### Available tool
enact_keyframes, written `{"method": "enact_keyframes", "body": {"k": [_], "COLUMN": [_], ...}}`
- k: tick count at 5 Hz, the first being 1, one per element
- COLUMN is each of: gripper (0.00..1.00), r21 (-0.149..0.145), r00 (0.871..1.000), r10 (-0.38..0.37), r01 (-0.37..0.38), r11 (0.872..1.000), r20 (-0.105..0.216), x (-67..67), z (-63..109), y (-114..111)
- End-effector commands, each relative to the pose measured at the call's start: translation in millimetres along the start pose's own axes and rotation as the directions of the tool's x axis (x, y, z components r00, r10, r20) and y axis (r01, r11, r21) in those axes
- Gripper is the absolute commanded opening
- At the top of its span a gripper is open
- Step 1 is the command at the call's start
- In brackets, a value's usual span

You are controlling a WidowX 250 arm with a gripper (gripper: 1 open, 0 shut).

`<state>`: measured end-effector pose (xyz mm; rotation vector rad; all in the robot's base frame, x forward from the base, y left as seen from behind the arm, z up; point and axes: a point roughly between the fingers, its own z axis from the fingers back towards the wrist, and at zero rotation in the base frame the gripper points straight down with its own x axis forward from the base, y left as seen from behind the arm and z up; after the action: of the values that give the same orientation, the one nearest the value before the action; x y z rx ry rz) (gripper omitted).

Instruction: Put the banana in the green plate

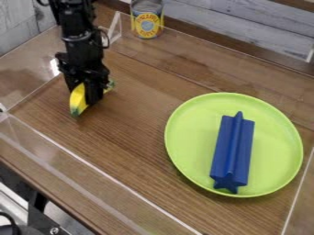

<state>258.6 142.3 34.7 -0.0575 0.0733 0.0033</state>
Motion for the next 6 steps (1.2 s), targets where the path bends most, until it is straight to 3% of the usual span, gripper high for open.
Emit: {"method": "enact_keyframes", "body": {"k": [1,2,3,4,6], "gripper": [0.0,0.0,0.0,0.0,0.0], "r21": [0.061,0.087,0.095,0.096,0.071], "r00": [0.997,0.993,0.989,0.986,0.982], "r10": [-0.008,-0.007,-0.001,0.015,0.018], "r01": [0.003,-0.003,-0.012,-0.031,-0.032], "r11": [0.998,0.996,0.995,0.995,0.997], "r20": [0.071,0.114,0.146,0.166,0.186], "x": [8.2,6.2,2.3,-3.8,-16.5], "z": [41.7,80.5,119.8,145.5,154.4], "y": [-2.6,-16.8,-34.2,-54.7,-88.6]}}
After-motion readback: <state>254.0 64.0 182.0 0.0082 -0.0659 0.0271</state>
